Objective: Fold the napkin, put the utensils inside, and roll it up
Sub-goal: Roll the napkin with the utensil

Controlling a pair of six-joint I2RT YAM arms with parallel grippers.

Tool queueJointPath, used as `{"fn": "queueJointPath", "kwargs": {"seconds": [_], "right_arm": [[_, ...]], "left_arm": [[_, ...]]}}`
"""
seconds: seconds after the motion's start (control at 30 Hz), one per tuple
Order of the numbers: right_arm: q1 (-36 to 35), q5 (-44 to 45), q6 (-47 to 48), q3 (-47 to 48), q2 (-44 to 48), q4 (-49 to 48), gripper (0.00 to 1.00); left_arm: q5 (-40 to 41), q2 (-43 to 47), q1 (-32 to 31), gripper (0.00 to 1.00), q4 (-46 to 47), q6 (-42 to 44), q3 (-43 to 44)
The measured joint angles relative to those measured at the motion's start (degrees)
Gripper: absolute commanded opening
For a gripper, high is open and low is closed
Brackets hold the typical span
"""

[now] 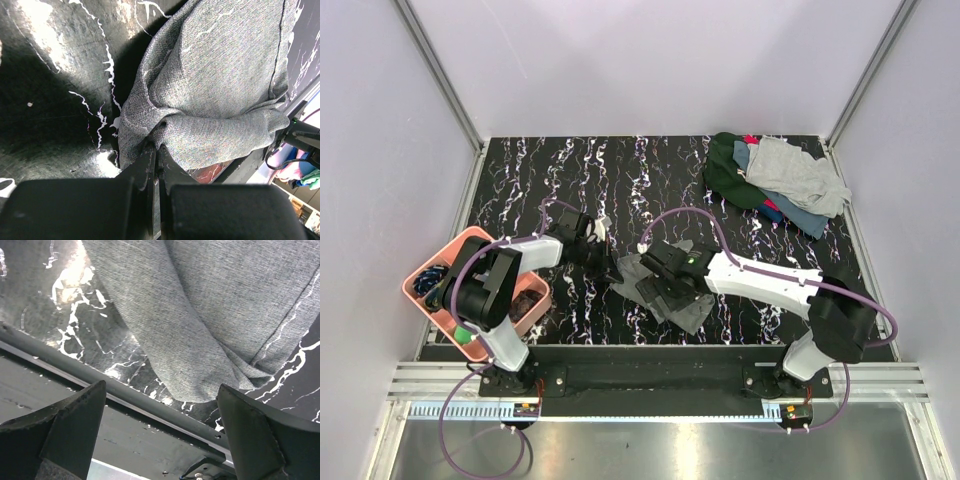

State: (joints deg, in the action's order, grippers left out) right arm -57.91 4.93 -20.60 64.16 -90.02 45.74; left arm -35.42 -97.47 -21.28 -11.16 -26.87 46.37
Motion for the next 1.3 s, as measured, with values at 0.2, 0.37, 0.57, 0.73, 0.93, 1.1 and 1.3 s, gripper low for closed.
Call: {"fn": "queueJointPath", "kwargs": {"seconds": [0.2,0.37,0.57,0.73,0.93,1.1,1.3], "right_arm": [[2.1,1.0,0.1,-1.2,-1.5,0.0,1.00],[3.1,1.5,0.2,-3.4,-2.6,0.0,1.00],[3.1,0.0,0.1,-4.4,-3.8,-0.5,0.99],[3.1,-2.8,-0.5,-5.0,-4.8,-1.1,0.93],[3.1,-6.4,-1.7,-5.3,-5.9,-1.1,0.71],[3.2,-9.4,-3.0,-5.3,-7.3,-0.4,0.48],[5.2,-13.3,-3.9,-5.3,-7.6,0.5,0.41]], "left_arm": [[-0.3,-0.2,0.0,0.00,0.0,0.0,0.1],[-0.4,-0.2,0.0,0.00,0.0,0.0,0.1],[-0.4,-0.3,0.0,0.00,0.0,0.0,0.2],[-0.5,-0.4,0.0,0.00,0.0,0.0,0.2],[-0.8,-0.7,-0.2,0.00,0.1,0.0,0.4],[-1.0,-0.9,-0.2,0.00,0.1,0.0,0.5],[-1.1,-0.9,-0.2,0.00,0.1,0.0,0.5]]}}
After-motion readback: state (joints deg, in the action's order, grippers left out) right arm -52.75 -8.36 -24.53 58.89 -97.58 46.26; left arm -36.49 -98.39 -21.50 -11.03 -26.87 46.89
